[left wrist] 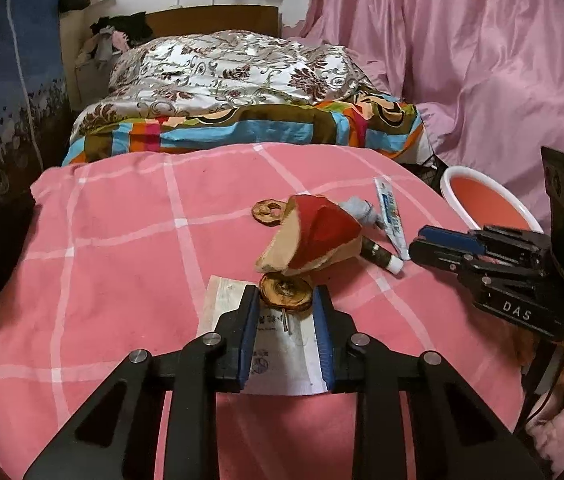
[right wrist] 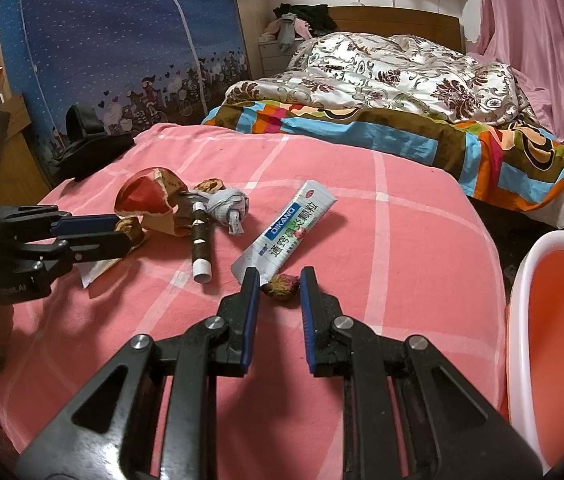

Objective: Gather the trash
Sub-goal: 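Close the left tool on the round brown slice while the right tool closes on a small brown piece, then carry both held brown pieces over the orange bucket with both tools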

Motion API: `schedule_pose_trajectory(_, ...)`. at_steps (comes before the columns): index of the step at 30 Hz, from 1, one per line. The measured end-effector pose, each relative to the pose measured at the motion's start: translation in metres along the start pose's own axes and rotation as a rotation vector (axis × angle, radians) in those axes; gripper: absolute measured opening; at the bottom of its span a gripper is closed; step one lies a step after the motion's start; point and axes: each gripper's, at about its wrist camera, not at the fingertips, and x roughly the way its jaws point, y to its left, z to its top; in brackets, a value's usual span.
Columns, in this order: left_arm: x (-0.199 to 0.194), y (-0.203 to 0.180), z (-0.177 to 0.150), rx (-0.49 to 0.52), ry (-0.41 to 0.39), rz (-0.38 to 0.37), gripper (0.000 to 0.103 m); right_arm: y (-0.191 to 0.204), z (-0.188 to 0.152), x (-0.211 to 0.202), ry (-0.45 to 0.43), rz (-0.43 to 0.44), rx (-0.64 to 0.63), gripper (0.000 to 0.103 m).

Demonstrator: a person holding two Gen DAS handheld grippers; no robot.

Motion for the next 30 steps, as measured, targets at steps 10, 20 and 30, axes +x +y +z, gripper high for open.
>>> schedule_pose_trajectory(10,-0.021,-0.004,-0.01,-0.015,-0.077,-0.013,0.023,0.005,-0.001,-0.017,-0.067,0.017,-0.011,0.027)
schedule_pose_trajectory(20,-0.066,-0.026,-0.01,0.005,-0.352,-0.018,0.023,0.013,0.004,-0.08,-0.382,-0.018,-0.028,0.027)
schedule_pose_trajectory(30,-0.093,-0.074,0.007,0.051,-0.633,-0.081,0.023,-0.004,-0.007,-0.161,-0.711,-0.128,-0.007,0.027)
